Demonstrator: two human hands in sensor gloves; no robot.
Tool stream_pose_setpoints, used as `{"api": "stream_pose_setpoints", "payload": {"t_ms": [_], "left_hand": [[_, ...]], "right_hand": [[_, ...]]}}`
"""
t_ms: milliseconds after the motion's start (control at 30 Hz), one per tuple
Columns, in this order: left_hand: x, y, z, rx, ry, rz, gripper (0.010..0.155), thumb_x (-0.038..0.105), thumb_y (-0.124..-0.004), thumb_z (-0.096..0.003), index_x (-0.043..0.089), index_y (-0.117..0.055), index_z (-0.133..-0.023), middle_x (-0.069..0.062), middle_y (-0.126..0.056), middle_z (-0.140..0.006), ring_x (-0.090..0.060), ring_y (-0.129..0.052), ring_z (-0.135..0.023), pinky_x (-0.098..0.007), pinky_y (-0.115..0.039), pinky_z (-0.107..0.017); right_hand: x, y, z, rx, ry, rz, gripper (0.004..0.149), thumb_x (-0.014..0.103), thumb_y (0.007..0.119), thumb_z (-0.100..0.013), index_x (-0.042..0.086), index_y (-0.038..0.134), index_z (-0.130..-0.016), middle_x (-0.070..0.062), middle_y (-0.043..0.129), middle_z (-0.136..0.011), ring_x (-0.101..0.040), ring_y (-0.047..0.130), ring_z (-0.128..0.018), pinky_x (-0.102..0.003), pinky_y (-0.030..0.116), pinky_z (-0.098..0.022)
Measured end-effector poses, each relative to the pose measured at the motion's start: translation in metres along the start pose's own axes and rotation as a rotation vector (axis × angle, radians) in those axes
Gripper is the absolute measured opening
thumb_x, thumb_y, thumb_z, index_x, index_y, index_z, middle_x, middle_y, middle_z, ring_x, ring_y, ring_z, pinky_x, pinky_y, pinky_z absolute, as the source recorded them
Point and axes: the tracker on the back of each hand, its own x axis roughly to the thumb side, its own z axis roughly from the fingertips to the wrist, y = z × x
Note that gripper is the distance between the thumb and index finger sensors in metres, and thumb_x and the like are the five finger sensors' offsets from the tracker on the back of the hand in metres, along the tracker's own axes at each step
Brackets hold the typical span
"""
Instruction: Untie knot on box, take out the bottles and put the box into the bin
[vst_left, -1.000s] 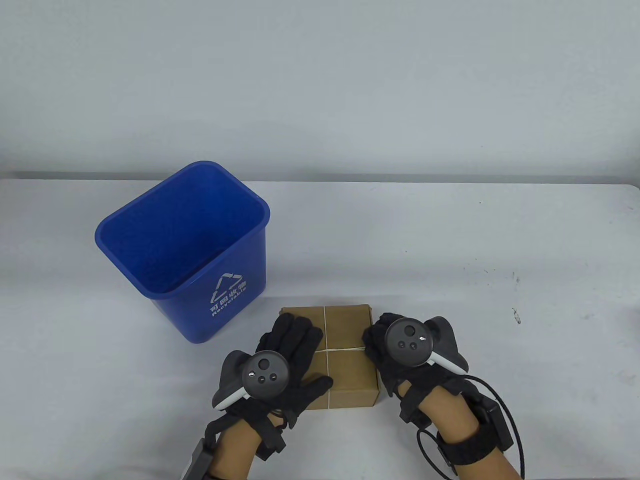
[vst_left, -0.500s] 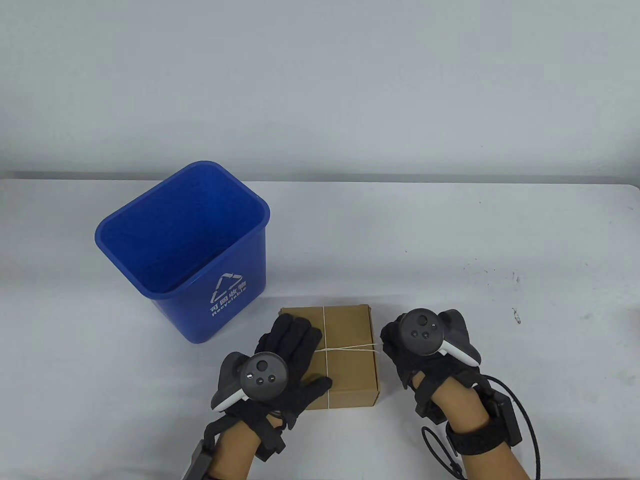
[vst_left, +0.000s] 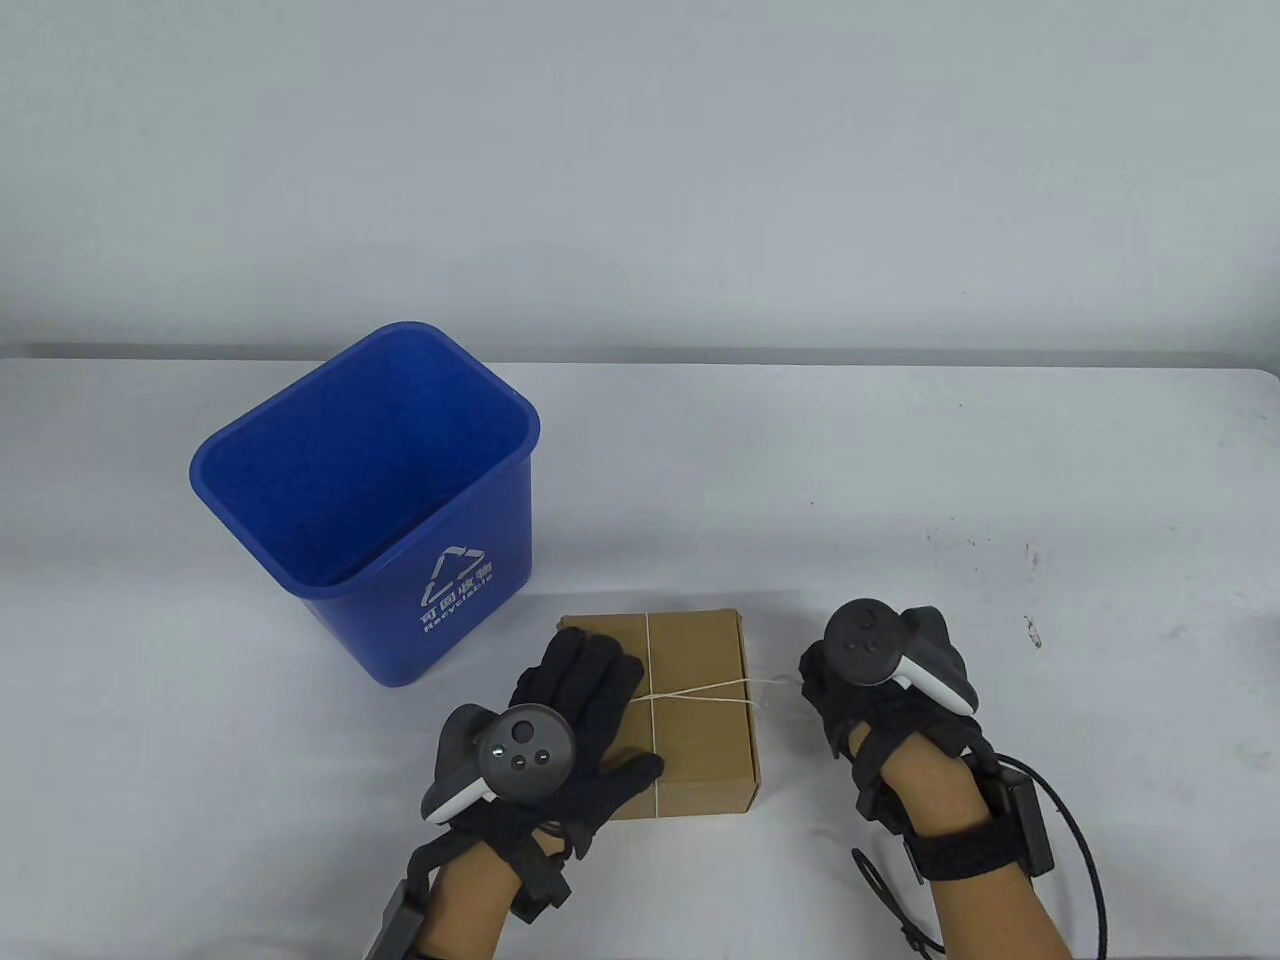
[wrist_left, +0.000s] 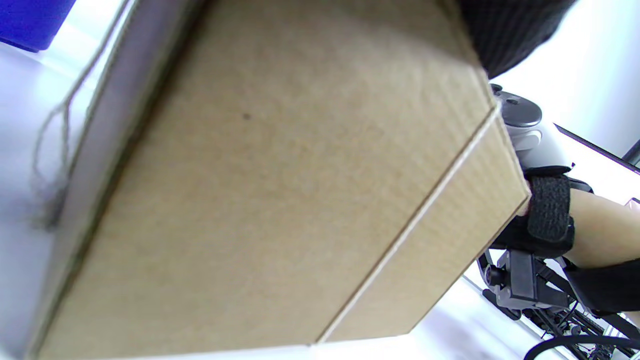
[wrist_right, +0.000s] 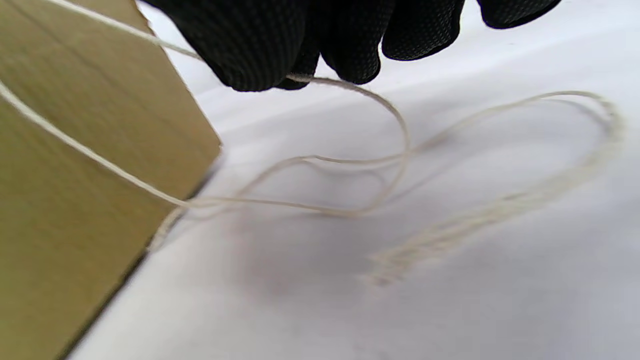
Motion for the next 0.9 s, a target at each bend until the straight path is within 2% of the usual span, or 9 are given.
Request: {"api": "stream_pose_setpoints", "payload": {"t_ms": [400,900], "left_hand": [[-0.001,0.0,0.0,0.002,0.0,0.003,0.09,0.064,-0.066,-0.0493,0.021,-0.026,-0.118,-0.005,-0.013,-0.121,-0.04,0.001,-0.112,-0.077,-0.022,-0.074],[-0.002,0.0,0.001,0.002,0.003,0.008,0.09,0.064,-0.066,-0.0493,0.021,-0.026,-0.118,-0.004,-0.013,-0.121,-0.04,0.001,-0.112,-0.077,-0.022,-0.074]], "right_hand": [[-0.034,0.003,-0.008,-0.005,0.144,-0.012,0.034,0.024,0.069,-0.048,0.014,0.068,-0.08,-0.015,0.052,-0.099,-0.056,0.036,-0.098,-0.075,0.034,-0.064],[-0.065,0.003,-0.006,0.032,0.368,-0.018,0.033,0.023,0.069,-0.049,0.014,0.068,-0.08,-0.012,0.042,-0.101,-0.055,0.037,-0.097,-0.073,0.035,-0.065]]}}
